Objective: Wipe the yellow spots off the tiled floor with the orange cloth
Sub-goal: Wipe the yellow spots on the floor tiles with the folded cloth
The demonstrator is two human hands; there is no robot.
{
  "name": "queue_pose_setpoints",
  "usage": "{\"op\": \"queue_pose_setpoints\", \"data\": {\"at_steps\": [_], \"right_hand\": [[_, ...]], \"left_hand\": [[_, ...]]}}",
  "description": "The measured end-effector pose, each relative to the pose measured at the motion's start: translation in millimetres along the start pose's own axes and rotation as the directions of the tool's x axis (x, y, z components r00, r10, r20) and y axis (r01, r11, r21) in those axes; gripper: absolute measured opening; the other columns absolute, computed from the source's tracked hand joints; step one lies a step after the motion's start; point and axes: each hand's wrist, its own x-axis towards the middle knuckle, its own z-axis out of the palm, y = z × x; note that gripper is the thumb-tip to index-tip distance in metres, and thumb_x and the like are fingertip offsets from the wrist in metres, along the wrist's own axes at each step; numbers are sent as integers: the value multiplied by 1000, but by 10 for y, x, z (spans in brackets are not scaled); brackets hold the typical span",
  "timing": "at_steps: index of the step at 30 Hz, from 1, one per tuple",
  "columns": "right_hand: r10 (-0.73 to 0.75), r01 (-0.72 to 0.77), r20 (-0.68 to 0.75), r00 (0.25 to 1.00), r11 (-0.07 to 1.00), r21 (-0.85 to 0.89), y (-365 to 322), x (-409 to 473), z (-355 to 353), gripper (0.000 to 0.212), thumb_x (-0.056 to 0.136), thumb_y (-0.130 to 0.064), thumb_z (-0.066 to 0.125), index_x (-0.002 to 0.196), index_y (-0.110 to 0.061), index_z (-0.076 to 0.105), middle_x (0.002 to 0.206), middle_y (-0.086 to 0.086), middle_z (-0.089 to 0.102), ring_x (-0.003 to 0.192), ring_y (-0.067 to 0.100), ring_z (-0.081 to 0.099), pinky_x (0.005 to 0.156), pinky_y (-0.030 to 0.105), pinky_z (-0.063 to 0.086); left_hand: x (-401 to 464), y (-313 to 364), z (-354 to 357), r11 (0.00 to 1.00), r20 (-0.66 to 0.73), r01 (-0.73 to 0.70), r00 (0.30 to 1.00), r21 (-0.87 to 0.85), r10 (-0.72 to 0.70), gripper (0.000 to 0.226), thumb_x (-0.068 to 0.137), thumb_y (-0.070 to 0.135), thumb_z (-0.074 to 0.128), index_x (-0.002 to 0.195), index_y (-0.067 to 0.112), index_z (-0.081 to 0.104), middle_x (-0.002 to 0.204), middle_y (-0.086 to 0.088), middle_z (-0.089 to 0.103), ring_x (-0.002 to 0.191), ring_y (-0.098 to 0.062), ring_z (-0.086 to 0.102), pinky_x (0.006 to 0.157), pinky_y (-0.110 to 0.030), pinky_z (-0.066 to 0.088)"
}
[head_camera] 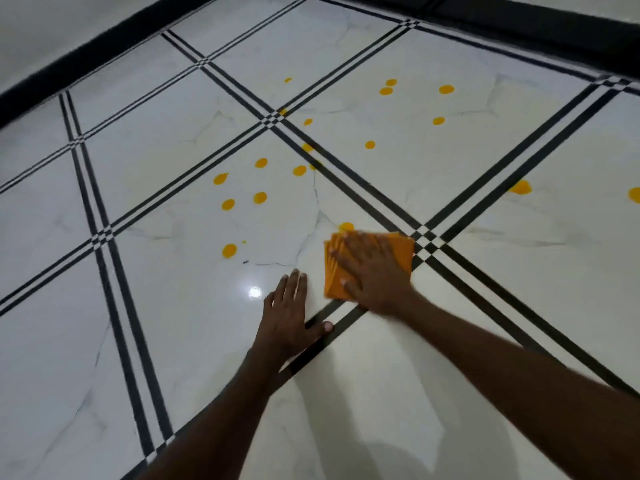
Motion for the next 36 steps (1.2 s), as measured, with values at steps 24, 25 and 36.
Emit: {"op": "queue_pose_setpoints", "data": {"at_steps": [24,25,36], "right_hand": [[-61,61,22,998,998,13,31,345,0,68,96,-59,29,160,-35,24,169,11,20,157,35,12,123,58,3],[13,-14,13,1000,999,30,354,431,-60,69,95,-61,26,160,-35,27,168,10,23,156,36,16,123,60,5],[572,-586,-167,803,810,-40,1385,-1022,-249,69,98,-54,29,162,-32,18,170,13,13,156,39,13,123,62,12]], "left_hand": [[312,415,-353,999,25,50,998,19,-50,112,65,71,71,146,7,28,149,-18,31,135,-33,32,104,-42,37],[401,523,-285,1000,23,12,1000,1,-12,120,66,75,68,153,8,19,157,-19,20,143,-35,23,109,-45,33],[1113,1918,-212,959,108,-284,953,-16,284,145,60,87,62,156,6,-12,164,-16,-19,151,-30,-18,123,-47,2]]}}
